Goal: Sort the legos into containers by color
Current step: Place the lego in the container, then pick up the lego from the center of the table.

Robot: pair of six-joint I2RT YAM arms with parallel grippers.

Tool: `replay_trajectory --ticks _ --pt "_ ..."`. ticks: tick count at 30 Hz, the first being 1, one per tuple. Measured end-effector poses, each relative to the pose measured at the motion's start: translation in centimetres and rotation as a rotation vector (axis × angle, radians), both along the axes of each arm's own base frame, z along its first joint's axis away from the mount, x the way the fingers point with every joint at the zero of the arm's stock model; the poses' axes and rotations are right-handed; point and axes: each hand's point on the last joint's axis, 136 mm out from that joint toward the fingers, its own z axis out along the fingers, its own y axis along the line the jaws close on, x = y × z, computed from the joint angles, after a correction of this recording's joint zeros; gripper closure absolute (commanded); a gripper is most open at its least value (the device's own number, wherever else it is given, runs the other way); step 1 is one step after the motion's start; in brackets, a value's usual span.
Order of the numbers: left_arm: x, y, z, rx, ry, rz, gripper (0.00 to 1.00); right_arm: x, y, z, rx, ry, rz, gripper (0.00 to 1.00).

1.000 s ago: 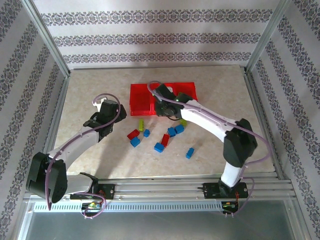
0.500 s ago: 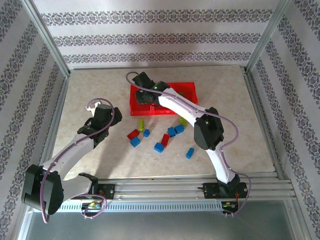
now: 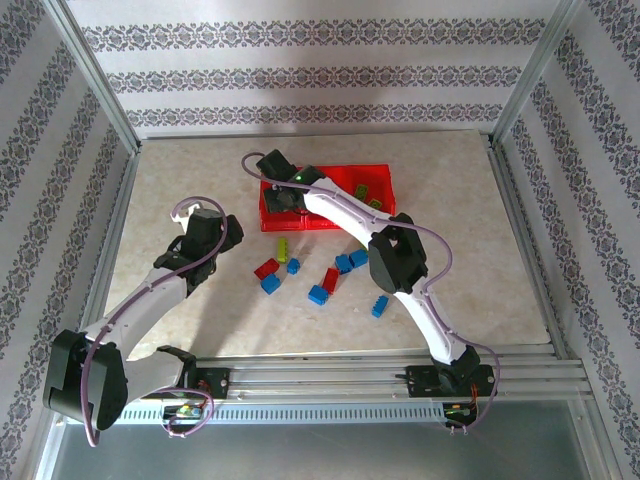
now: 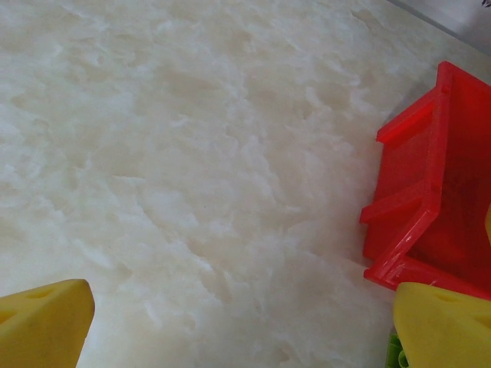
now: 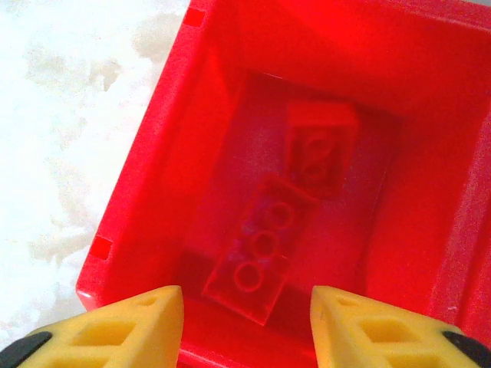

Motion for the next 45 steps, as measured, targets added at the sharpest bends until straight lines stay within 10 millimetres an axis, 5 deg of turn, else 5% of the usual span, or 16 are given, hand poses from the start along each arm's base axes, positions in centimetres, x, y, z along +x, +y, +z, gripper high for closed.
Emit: replay_trajectory --ticks 13,17,19,27,38,45 --pt "0.0 -0.3 -0.1 -0.007 0.006 -0.017 0.0 -0.2 -0.2 1.1 0.009 -0.009 -0.001 0.34" --pt "-0.1 -0.6 -0.3 -0.002 0.016 -0.045 0.0 -1.2 -1.1 2.9 0.019 -0.019 -0.006 0.19" --pt "-0.2 -0.7 -0.4 0.001 0.024 -0.062 0.0 -1.8 -1.9 4.0 0.026 -0.028 -0.017 0.02" --pt "-1.0 -1.8 -1.1 0.024 0.087 -0.178 0.0 -5.6 -6.9 6.8 0.032 -0.07 -0.09 0.02" --pt "-2.5 -5.0 -2.5 0.009 0.254 -0.392 0.0 -10.4 -16.2 5.3 -0.029 -0.087 -0.289 0.02" --pt "-3.5 -7.8 -5.0 0.023 0.418 -0.522 0.0 -12.3 -20.1 5.0 -0.039 -0.13 -0.396 0.02"
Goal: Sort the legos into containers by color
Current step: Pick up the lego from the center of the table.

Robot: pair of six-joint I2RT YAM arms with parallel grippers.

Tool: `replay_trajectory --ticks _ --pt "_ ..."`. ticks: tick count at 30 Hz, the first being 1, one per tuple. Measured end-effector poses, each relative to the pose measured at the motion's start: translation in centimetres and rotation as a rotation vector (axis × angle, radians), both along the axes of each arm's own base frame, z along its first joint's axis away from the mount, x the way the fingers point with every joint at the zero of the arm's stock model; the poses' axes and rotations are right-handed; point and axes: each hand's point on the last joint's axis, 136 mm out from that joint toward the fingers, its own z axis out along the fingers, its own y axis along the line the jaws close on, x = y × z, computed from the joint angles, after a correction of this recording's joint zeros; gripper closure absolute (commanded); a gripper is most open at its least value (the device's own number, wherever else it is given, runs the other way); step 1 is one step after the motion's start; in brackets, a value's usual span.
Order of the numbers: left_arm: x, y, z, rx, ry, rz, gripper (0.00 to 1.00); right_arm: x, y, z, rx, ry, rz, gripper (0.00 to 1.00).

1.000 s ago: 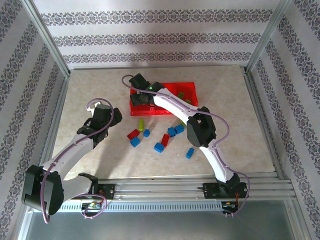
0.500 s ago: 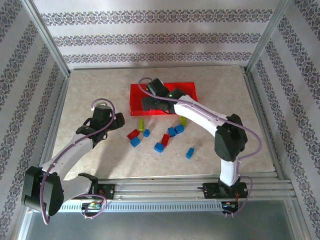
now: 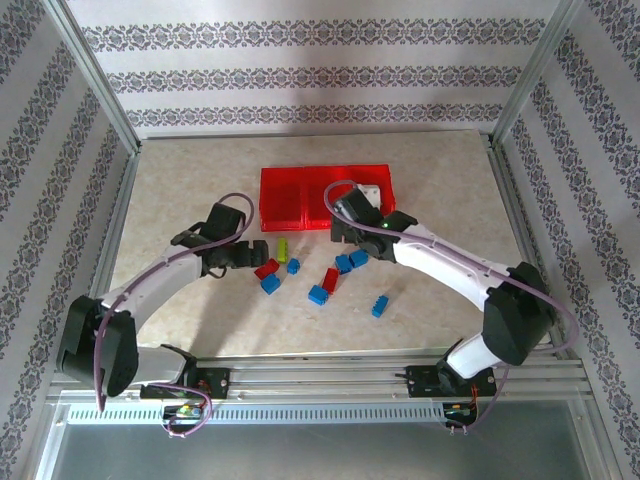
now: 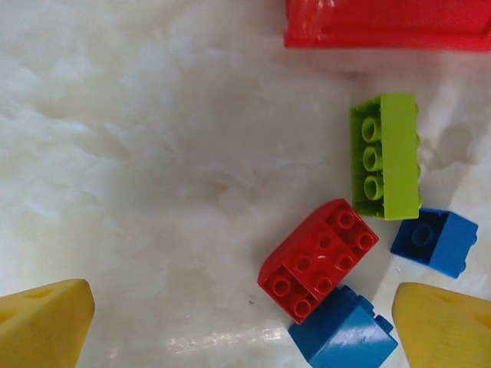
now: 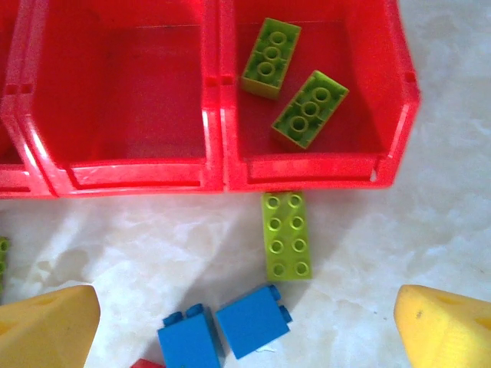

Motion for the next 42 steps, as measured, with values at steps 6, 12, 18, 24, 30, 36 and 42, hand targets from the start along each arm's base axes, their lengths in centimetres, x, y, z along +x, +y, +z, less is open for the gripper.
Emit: replay_trajectory --ticks 6,12,18,24,30,36,42 --pt "-0.2 -1.8 -1.8 0.033 0.093 -0.073 0.01 -0.9 -2.0 0.2 -0.004 -0.047 -0.061 0.02" --pt "0.3 -3.3 -3.0 0.06 0.134 -0.13 0.02 -0.7 -2.4 0.9 0.008 -0.082 -0.088 0.02" --pt "0.4 -4.4 -3.8 0.079 0.159 -0.171 0.08 -0.7 -2.6 1.0 0.004 -0.087 -0.094 0.02" --pt "-0.2 -4.3 -4.6 0.101 0.19 -0.179 0.15 -0.7 -2.7 1.0 0.002 -0.09 -0.101 0.02" --pt "-0.1 -3.8 -5.2 0.134 0.198 -0.167 0.23 -0.6 -2.7 1.0 0.003 -0.091 -0.103 0.02" --pt "0.1 -3.3 -5.7 0.164 0.201 -0.15 0.34 -0.6 -2.7 1.0 0.0 -0.092 -0.104 0.02" --pt "0.3 -3.0 -5.7 0.177 0.193 -0.137 0.4 -0.6 -2.8 1.0 -0.003 -0.093 -0.107 0.02"
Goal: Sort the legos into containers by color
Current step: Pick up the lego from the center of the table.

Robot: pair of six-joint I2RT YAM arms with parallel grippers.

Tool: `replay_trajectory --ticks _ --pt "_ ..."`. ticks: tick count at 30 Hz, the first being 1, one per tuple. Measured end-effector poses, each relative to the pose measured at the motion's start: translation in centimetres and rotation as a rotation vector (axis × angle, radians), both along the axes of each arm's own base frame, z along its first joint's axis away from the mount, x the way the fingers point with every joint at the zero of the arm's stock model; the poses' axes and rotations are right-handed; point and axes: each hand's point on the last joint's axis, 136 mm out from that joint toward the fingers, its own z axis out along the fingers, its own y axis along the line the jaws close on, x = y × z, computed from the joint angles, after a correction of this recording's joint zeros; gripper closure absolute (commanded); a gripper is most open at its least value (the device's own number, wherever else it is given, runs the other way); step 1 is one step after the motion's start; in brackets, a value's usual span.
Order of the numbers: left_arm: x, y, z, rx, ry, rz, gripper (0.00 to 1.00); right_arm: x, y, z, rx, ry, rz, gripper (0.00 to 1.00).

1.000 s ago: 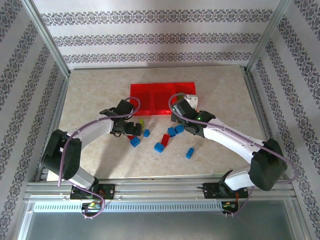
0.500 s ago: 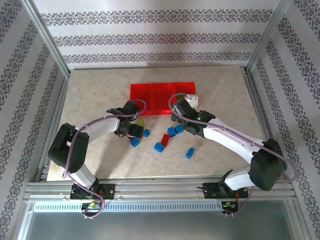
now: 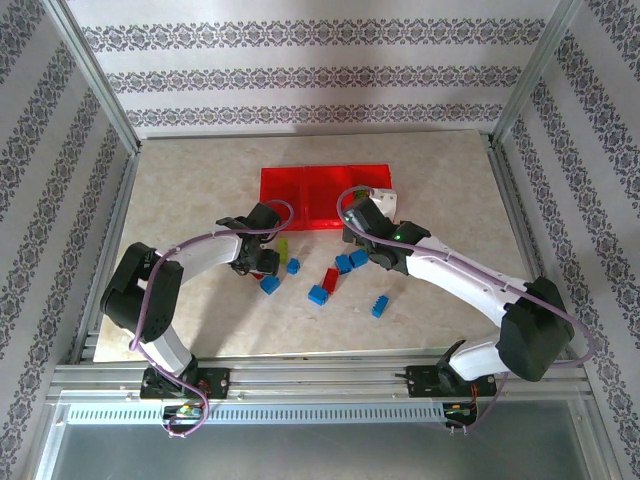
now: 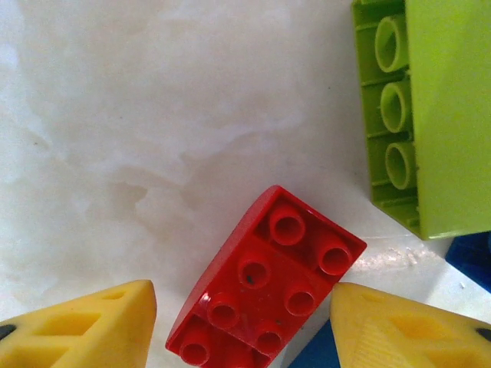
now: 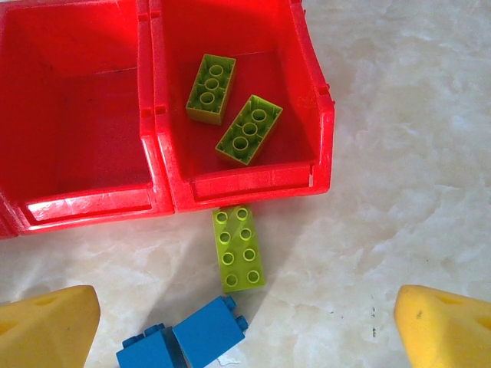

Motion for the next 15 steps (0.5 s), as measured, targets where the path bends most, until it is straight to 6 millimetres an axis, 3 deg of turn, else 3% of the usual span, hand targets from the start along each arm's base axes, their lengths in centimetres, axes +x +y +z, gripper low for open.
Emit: replay_trajectory --ticks 12,15 --pt "0.1 0.01 -0.01 -0.002 -0.003 0.017 0.43 0.12 -0.25 0.02 -0.002 -0.002 -0.008 0.02" --pt "0.11 0.06 -0.01 -0.001 -0.004 0.022 0.36 0.12 -0.25 0.02 0.0 -0.002 -0.01 0.02"
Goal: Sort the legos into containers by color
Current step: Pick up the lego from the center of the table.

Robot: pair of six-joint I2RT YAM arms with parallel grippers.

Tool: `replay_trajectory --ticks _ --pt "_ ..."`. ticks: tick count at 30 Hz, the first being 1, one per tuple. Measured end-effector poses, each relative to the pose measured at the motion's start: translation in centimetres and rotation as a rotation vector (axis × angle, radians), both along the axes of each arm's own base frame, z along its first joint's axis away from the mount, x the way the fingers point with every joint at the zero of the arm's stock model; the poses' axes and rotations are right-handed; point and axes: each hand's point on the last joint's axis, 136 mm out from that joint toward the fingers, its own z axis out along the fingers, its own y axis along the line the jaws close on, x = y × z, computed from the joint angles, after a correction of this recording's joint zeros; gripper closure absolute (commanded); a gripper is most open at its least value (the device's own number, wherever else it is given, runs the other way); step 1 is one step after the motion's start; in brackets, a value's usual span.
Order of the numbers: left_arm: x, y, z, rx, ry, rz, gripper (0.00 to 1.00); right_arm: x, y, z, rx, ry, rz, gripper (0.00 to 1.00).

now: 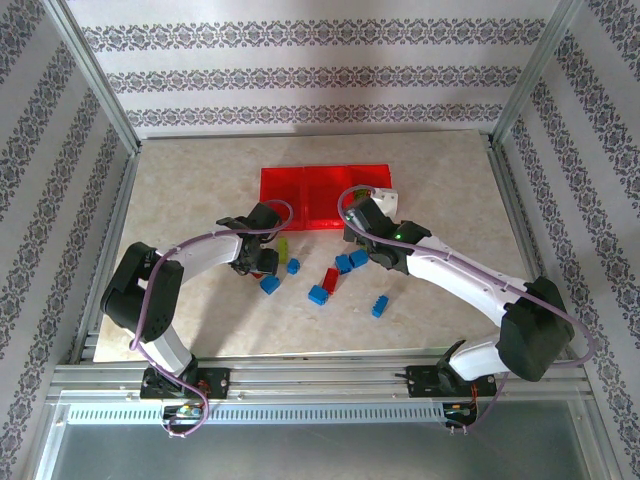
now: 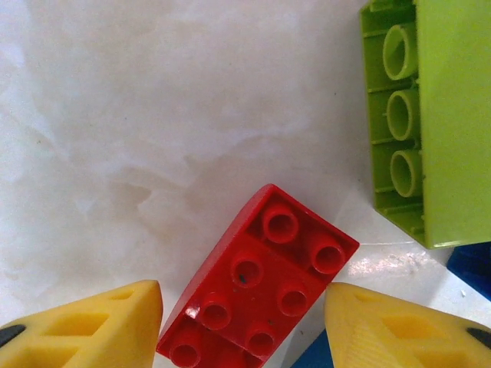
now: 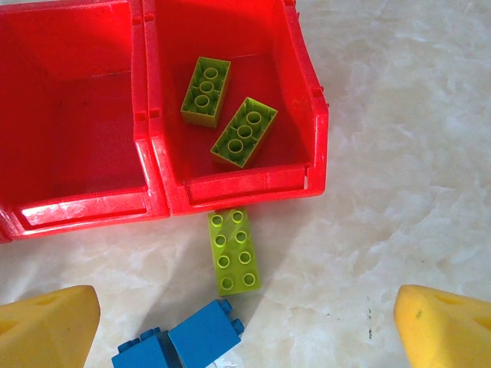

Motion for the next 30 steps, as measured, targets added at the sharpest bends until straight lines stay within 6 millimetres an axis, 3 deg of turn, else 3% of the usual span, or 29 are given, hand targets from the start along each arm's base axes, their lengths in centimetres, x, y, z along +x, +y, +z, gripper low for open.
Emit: replay_trajectory --ticks 7,11,14,25,30 --pt "-0.1 0.3 -0.1 0.009 -0.001 0.015 0.23 -0.7 -0.4 -1.5 0.02 0.029 -0.035 0.02" --pt "-0.1 0.2 -0.2 0.002 0.003 0.019 0.22 -1.6 -0.8 -3.0 0.033 0.067 -0.051 0.02" --pt "-0.1 0.1 -0.2 0.0 0.0 0.019 0.25 -2.3 -1.0 -3.8 0.047 0.091 -0.06 0.02" --pt "0.1 0.2 -0.9 -0.006 -0.007 0.035 0.54 -4.5 -1.9 -5.5 0.09 0.153 -0.089 0.02" --pt "0.2 0.2 -0.9 -0.001 -0.013 0.039 0.62 -5.5 -1.8 -6.7 0.122 0.207 -0.099 0.02"
